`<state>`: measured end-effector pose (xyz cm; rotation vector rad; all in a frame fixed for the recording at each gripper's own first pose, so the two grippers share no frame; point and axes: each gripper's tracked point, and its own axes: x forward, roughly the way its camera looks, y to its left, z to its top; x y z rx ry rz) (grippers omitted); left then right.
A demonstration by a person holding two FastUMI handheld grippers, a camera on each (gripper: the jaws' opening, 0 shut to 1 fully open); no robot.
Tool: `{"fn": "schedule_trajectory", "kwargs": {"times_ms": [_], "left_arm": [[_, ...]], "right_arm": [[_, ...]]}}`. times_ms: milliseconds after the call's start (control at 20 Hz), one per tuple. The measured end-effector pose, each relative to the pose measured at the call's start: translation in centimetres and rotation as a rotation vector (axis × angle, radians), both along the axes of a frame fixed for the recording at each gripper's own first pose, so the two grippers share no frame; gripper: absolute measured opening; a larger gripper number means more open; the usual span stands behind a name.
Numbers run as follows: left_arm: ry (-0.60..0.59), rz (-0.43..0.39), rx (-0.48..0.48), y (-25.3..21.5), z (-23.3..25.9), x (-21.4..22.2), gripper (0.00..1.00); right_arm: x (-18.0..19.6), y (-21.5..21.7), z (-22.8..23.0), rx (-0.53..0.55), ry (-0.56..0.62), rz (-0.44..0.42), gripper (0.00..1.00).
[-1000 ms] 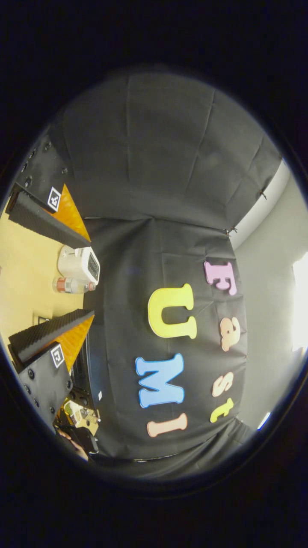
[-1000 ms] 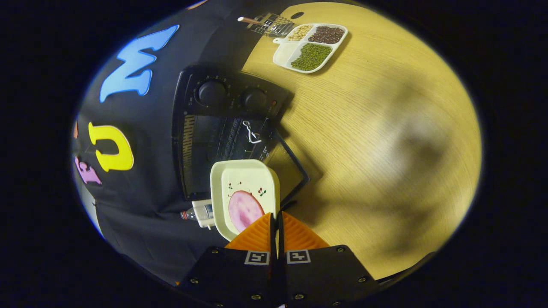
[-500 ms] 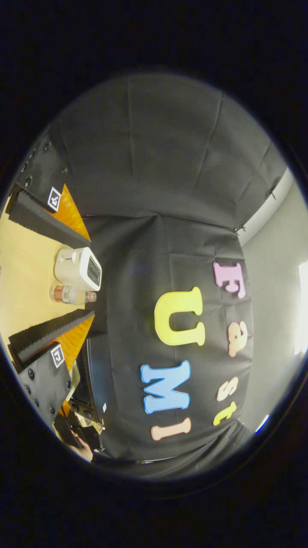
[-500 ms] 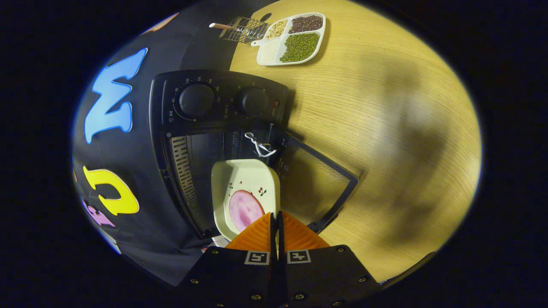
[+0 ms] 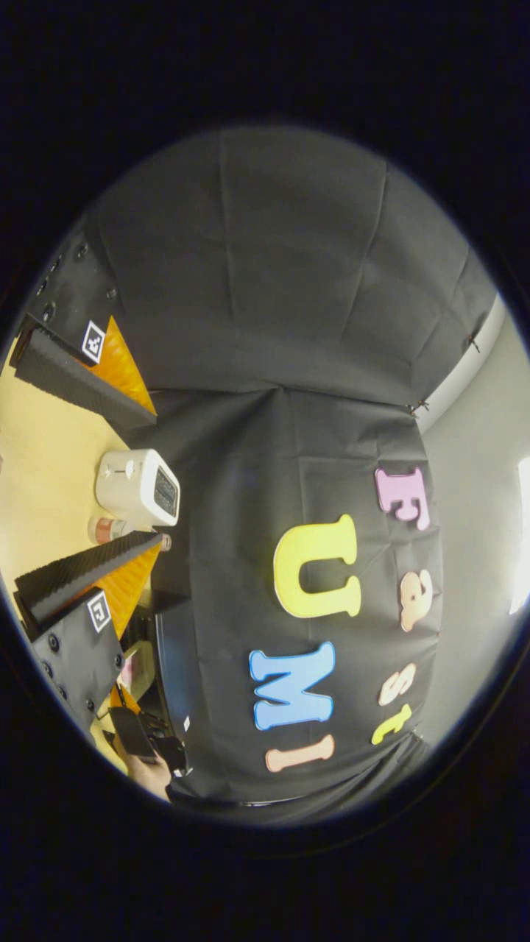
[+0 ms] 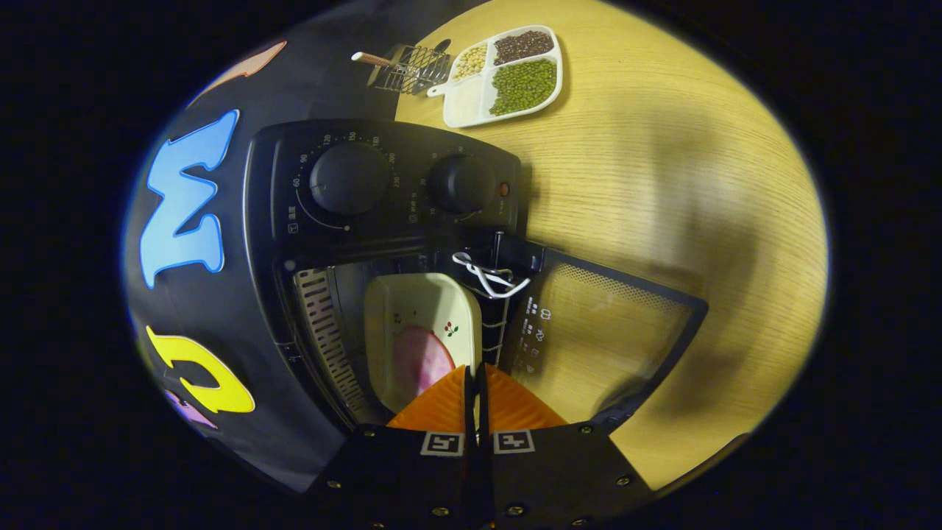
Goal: Open the electric oven with the left hand, put the food in, and close the electric oven.
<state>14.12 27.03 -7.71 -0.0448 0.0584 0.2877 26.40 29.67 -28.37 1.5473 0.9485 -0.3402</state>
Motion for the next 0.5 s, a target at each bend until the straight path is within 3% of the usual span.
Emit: {"fn": "schedule_trajectory", "kwargs": {"times_ms": [250, 450, 500], "left_arm": [[0.032, 0.031, -0.004, 1.0, -1.3, -0.6, 1.0], [0.043, 0.013, -0.006, -0.4, -1.8, -0.5, 1.0], [0.043, 0.003, -0.004, -0.9, -1.7, -0.3, 0.96]], "right_arm": [[1.8, 0.7, -0.2, 0.023, -0.013, -0.036, 0.01], [1.7, 1.7, 0.7, 0.088, -0.071, -0.001, 0.11], [1.6, 2.0, 1.2, 0.117, -0.086, 0.011, 0.18]]}}
